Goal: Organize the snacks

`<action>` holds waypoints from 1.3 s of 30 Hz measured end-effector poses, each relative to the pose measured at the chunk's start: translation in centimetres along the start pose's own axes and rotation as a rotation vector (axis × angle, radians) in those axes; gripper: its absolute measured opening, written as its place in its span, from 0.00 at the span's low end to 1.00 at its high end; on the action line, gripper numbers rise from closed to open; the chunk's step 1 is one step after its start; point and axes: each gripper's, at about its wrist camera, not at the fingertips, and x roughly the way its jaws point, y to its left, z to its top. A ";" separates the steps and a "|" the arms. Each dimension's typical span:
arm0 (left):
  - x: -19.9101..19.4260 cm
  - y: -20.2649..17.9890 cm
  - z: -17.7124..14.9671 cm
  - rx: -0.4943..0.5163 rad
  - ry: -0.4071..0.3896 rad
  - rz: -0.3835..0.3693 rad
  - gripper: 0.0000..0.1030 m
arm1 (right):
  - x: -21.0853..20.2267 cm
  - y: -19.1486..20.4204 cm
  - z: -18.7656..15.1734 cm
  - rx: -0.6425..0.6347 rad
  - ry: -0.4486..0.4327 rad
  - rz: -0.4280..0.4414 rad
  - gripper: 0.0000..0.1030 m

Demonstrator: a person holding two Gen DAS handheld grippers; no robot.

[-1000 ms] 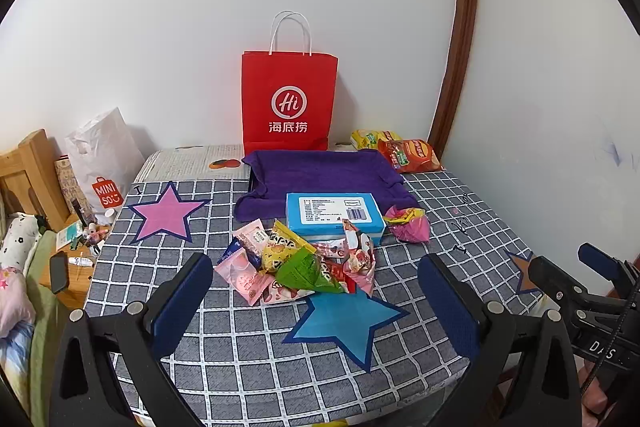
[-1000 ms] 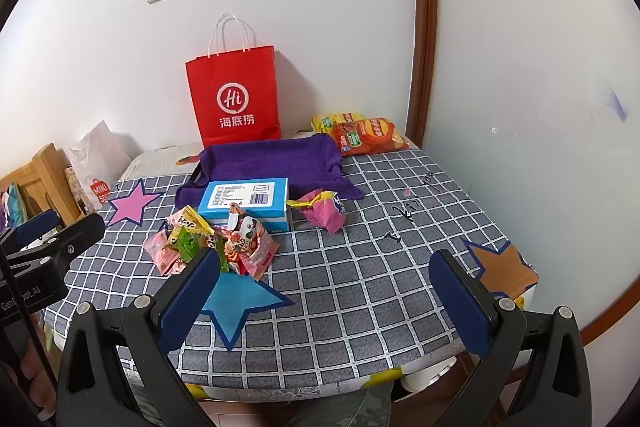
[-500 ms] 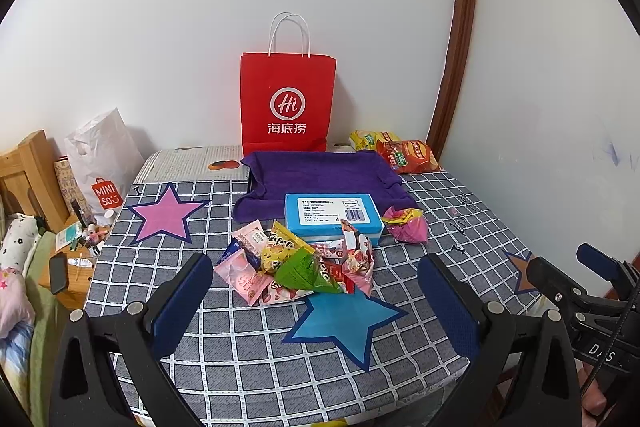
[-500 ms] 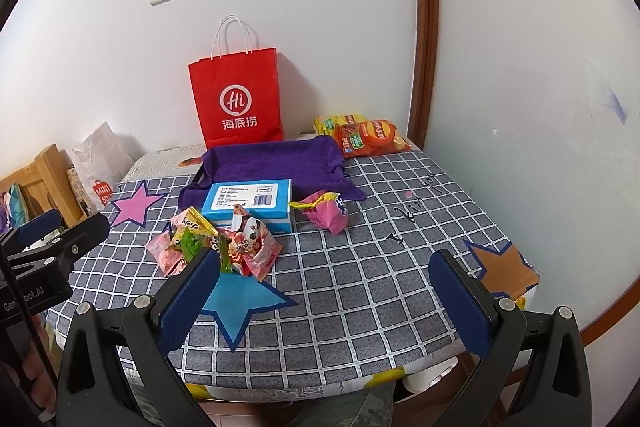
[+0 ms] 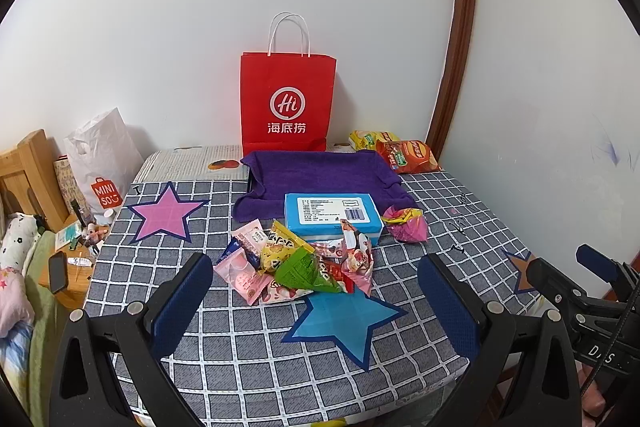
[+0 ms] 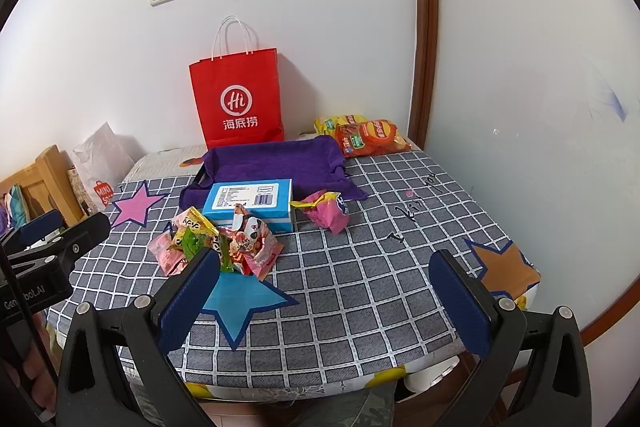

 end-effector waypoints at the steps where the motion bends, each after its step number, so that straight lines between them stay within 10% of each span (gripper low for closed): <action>1: -0.1 -0.1 0.0 0.001 0.000 0.000 0.99 | 0.1 0.0 0.0 0.001 0.002 0.001 1.00; 20: 0.8 0.2 0.2 0.011 0.000 -0.018 0.99 | 1.2 0.2 0.2 0.009 0.003 0.034 1.00; 39: 9.4 5.6 -0.7 0.006 0.094 0.008 0.99 | 11.8 -1.6 0.0 0.000 0.105 -0.001 0.95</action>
